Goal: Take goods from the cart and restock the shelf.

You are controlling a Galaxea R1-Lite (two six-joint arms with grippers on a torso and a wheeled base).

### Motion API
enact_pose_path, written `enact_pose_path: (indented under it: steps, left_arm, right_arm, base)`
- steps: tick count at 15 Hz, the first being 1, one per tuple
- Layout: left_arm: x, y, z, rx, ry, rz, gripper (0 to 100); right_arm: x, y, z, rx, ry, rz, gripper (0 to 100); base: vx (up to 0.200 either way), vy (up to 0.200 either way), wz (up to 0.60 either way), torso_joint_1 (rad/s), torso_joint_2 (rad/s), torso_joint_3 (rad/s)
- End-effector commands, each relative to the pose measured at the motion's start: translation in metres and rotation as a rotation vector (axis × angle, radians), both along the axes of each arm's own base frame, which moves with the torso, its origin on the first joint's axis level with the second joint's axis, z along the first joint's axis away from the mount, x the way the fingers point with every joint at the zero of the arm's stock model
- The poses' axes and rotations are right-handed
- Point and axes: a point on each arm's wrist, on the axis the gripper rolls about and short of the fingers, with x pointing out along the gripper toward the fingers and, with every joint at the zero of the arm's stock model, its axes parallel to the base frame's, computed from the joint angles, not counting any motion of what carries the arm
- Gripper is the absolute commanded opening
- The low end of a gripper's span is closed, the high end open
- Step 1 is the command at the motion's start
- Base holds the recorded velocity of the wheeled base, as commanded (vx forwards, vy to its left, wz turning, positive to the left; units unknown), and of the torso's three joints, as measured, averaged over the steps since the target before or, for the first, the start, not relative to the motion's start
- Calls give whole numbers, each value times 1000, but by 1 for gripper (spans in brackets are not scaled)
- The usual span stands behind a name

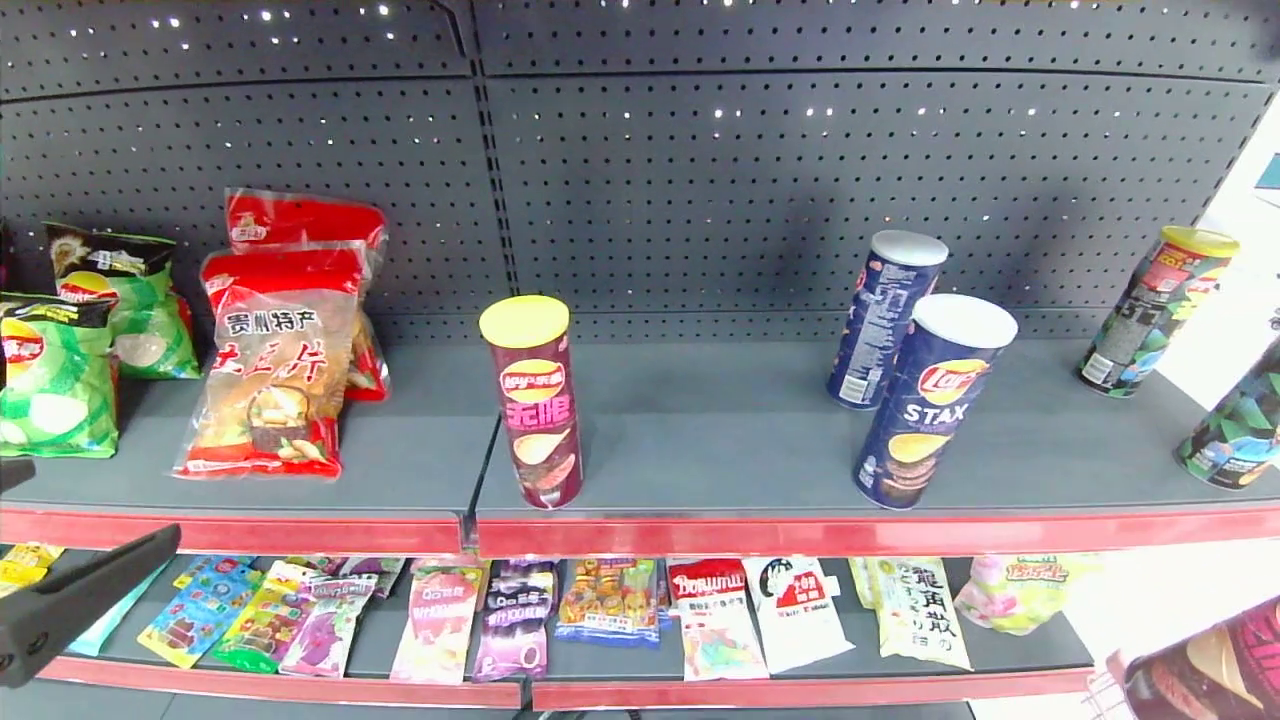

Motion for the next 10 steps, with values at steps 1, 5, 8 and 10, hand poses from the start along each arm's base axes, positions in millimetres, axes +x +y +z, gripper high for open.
enact_pose_path:
  steps: [1, 5, 8, 10]
  left_arm:
    - [0, 0, 0, -1, 0, -1, 100]
    - [-4, 1, -4, -1, 0, -2, 100]
    - [-5, 1, -4, -2, -4, -2, 100]
    - [-5, 1, -4, -2, -4, -2, 100]
  right_arm:
    - [0, 0, -1, -1, 3, 1, 0]
    - [0, 0, -1, 0, 5, 2, 0]
    - [0, 0, -2, -1, 6, 2, 0]
    - [0, 0, -2, -1, 6, 2, 0]
  base:
    - [0, 0, 0, 0, 0, 0]
    - [0, 150, 0, 7, 2, 1]
    - [0, 200, 0, 15, 4, 1]
    - [0, 200, 0, 2, 2, 9]
